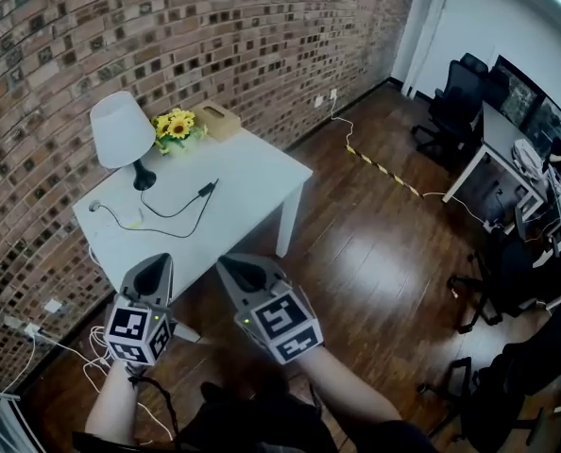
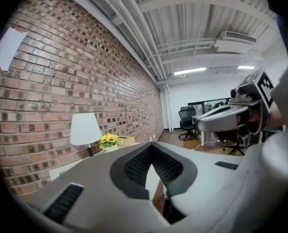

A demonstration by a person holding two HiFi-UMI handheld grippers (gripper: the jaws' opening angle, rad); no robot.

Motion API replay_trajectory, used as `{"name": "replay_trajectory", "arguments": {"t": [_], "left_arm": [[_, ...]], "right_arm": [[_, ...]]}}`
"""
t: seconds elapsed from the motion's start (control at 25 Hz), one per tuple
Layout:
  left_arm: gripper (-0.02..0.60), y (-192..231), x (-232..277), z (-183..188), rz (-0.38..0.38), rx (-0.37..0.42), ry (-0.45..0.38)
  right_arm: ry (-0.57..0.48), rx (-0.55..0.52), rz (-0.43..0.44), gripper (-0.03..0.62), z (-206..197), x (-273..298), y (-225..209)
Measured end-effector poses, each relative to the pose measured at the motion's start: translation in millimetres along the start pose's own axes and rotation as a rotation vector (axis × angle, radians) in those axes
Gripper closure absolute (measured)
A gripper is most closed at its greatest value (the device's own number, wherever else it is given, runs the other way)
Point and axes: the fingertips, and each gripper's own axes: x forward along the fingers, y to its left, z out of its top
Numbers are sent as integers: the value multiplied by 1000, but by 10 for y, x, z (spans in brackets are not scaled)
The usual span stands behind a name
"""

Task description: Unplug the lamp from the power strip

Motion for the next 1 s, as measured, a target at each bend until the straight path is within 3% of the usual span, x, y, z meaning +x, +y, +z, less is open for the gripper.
{"name": "replay_trajectory", "arguments": {"t": [0.16,0.28,0.48,0.72,1.0], "left_arm": [[572,-352,191,104,-49,14,-4],[572,-564,306,204,-82,-17,-4],[572,-974,548,240,-153,-18,93],[574,-1482,729,319,-227,28,129],[574,-1744,892,358,-269,-14,157]], "right_arm": [[-16,9,-34,591,-22,-236,-272],[-32,13,-56,591,-29,-404,-438],[-63,45,-76,591,-92,-694,-714],[-55,86,-74,592,-227,-989,-941],[-49,102,-71,592,-326,-1156,-1124]]}}
